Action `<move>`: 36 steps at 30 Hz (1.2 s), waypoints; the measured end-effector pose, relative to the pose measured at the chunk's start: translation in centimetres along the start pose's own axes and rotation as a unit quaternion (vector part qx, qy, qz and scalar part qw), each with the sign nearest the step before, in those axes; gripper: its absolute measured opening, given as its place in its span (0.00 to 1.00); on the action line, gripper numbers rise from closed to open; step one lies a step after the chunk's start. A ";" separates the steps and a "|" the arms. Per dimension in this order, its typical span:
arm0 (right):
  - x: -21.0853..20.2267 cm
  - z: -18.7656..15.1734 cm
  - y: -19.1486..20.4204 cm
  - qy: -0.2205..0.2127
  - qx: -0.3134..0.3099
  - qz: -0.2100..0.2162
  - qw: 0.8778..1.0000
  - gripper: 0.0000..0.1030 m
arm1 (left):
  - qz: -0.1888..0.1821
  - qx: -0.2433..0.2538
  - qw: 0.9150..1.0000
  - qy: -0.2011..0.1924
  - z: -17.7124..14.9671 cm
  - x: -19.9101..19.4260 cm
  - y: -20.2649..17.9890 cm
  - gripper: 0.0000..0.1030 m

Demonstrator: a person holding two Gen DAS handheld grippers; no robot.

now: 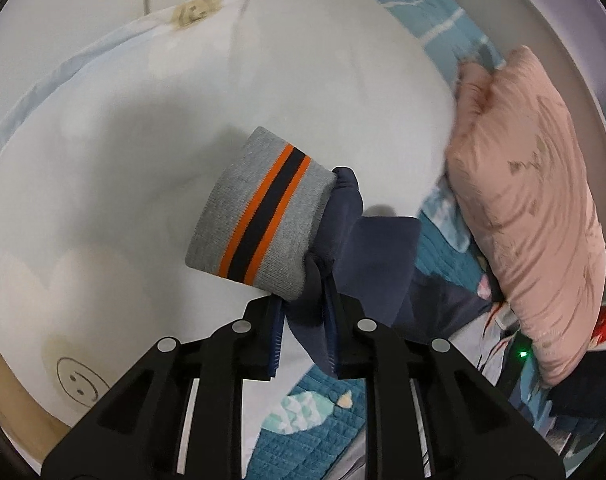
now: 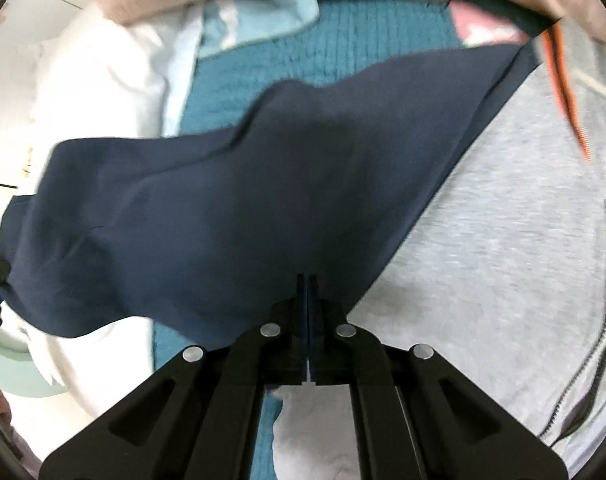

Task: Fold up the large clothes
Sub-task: 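Carry the sleeve across the jacket front with the left tool while the right tool presses the jacket body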

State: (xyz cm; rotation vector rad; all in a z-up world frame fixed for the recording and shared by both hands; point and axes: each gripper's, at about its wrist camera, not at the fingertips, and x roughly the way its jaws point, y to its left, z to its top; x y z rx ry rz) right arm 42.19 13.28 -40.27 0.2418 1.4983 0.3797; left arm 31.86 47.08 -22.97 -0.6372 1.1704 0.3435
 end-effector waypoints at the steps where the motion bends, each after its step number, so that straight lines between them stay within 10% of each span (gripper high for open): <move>1: -1.0 -0.2 -0.1 -0.008 0.000 0.006 1.000 0.00 | 0.000 0.004 1.000 -0.001 -0.3 -0.2 -0.6 0.16; 10: -8.9 -2.8 -2.0 -0.064 -0.039 0.035 0.997 0.00 | -0.015 0.085 0.996 -0.005 -5.4 -1.5 -8.8 0.16; 36: -22.3 -11.9 -26.0 -0.176 0.113 0.034 0.977 0.00 | -0.072 0.249 0.963 0.073 -23.9 6.2 -33.9 0.16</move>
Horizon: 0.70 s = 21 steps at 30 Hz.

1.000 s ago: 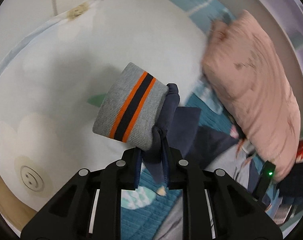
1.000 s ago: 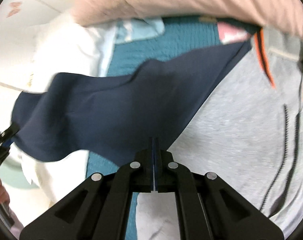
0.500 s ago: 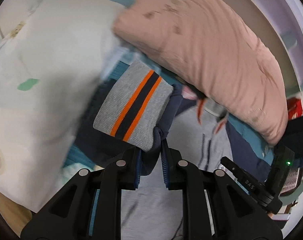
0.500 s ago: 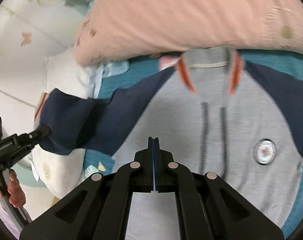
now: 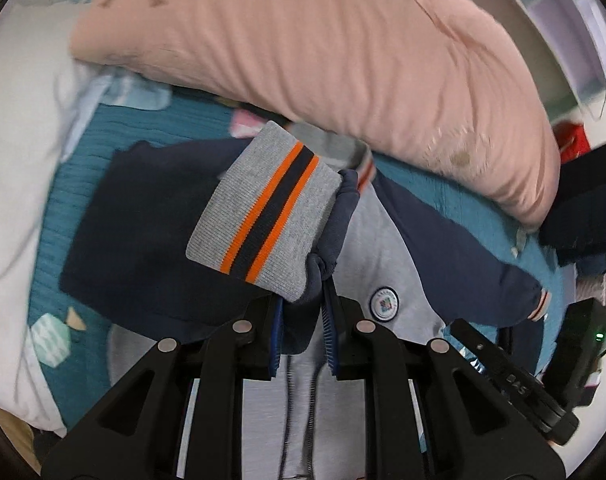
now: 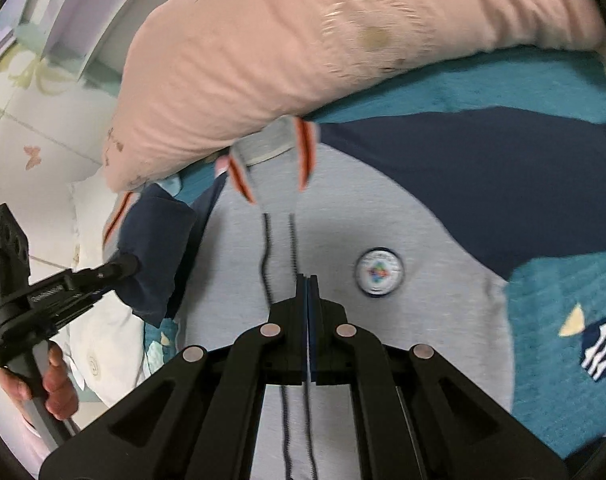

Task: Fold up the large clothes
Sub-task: 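Carry the sleeve across the jacket front with the left tool while the right tool presses the jacket body, then lower the cuff onto the jacket front and open the left tool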

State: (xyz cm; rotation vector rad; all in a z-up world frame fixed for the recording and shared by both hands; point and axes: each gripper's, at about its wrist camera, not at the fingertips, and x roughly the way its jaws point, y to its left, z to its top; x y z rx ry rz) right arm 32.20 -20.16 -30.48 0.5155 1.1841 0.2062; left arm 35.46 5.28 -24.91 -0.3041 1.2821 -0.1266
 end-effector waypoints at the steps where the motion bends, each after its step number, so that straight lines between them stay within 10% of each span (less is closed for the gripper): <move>1: -0.4 0.0 -0.8 -0.004 0.005 0.000 1.000 0.00 | 0.001 0.002 1.000 0.005 -0.1 0.6 -0.8 0.16; 21: -2.6 -2.4 -7.8 -0.001 0.055 -0.008 0.998 0.00 | 0.006 0.058 0.995 0.079 -3.6 10.8 -11.4 0.16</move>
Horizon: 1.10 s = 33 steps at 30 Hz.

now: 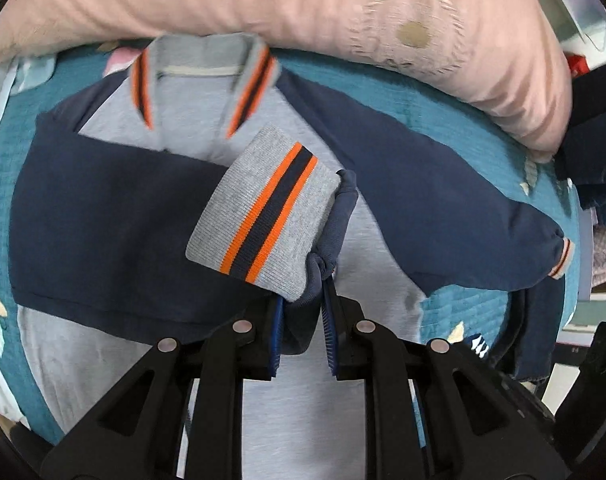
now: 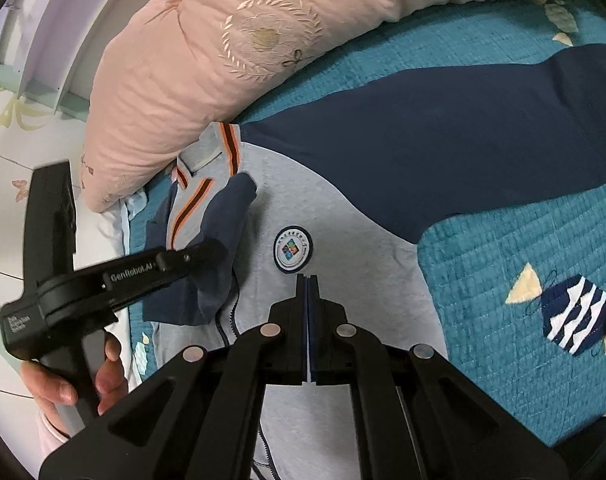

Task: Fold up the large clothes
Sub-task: 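Lower the cuff onto the jacket front and open the left tool, then grasp the striped cuff with the right tool while the left tool pins the jacket side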

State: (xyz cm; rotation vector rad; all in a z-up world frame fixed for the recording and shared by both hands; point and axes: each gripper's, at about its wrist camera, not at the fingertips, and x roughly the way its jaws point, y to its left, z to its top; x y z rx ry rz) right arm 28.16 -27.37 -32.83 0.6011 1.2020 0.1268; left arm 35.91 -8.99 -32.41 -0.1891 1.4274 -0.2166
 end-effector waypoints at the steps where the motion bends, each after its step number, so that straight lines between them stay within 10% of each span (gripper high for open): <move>1: -0.1 0.0 -0.2 -0.001 0.002 0.001 1.000 0.00 | 0.002 0.004 1.000 -0.003 0.0 0.0 -0.4 0.16; 6: -0.3 -0.3 -0.7 -0.003 0.009 0.001 1.000 0.01 | 0.023 0.012 1.000 0.017 -0.2 1.9 -1.4 0.18; 12: -1.0 -0.1 -1.7 -0.014 0.037 -0.023 0.999 0.05 | 0.010 0.014 1.000 0.018 -0.9 0.9 -2.1 0.61; 15: -1.5 0.1 -2.0 -0.016 0.050 -0.013 0.999 0.14 | 0.002 0.037 0.999 0.006 -1.1 -0.7 -3.0 0.62; 19: -2.2 0.2 -1.6 -0.033 0.056 -0.022 0.998 0.49 | 0.014 0.058 0.998 -0.017 -1.2 -3.0 -2.8 0.69; 33: 4.7 2.6 1.1 0.018 0.005 -0.078 0.997 0.55 | 0.076 -0.026 0.996 -0.038 1.0 -5.4 13.2 0.69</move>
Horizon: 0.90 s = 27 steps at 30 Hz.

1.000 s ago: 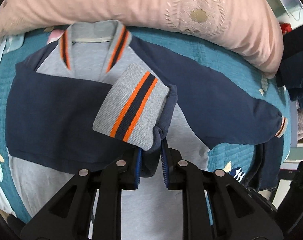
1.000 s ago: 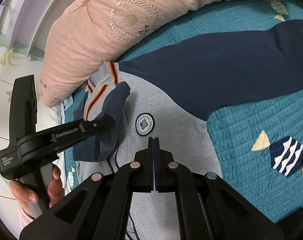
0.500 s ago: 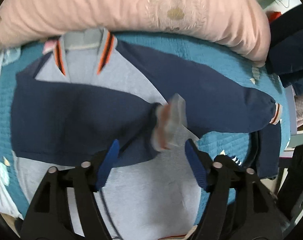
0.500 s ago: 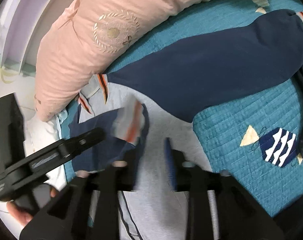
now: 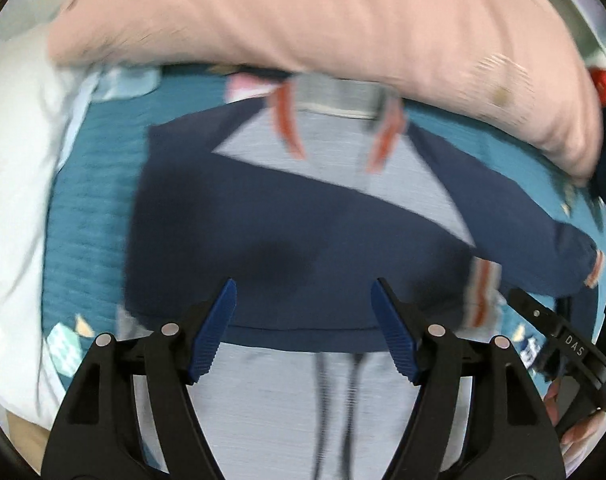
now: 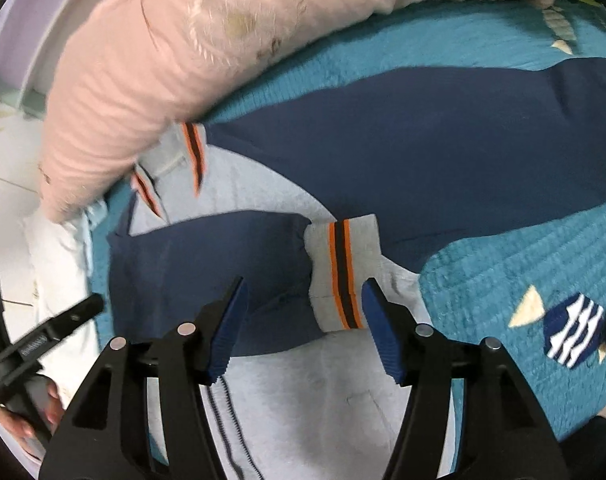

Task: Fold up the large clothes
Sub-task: 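Grasp the striped cuff with the right tool while the left tool pins the jacket side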

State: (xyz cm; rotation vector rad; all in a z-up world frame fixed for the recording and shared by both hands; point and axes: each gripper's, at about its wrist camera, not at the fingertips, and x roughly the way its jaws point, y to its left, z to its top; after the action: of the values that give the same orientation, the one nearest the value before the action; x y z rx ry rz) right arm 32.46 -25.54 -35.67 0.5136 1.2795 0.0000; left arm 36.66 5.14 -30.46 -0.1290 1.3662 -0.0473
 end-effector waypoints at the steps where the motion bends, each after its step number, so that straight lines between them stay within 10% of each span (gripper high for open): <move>1: 0.5 0.1 0.0 0.005 0.000 -0.004 1.000 0.55 | 0.003 -0.008 1.000 0.001 0.0 0.3 1.2 0.69; 8: 5.3 0.0 0.1 0.033 0.008 -0.038 0.999 0.50 | 0.012 -0.066 0.997 0.033 -0.9 4.3 9.4 0.68; 13: 6.1 0.0 0.6 0.020 -0.007 -0.067 0.998 0.02 | 0.028 -0.099 0.993 0.055 -2.3 7.9 12.3 0.34; 19: 5.1 0.6 0.5 0.001 -0.001 -0.058 0.998 0.00 | 0.009 -0.115 0.992 0.046 -2.6 7.6 13.0 0.08; 27: 5.3 2.2 -0.1 0.054 0.005 -0.105 0.993 0.06 | 0.004 -0.128 0.991 0.043 -2.6 7.9 13.4 0.07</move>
State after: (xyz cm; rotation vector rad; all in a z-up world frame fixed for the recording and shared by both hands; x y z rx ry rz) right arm 36.04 -24.93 -40.15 0.3911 1.4351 -0.1564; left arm 35.17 17.38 -40.25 -0.3397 1.4548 0.1314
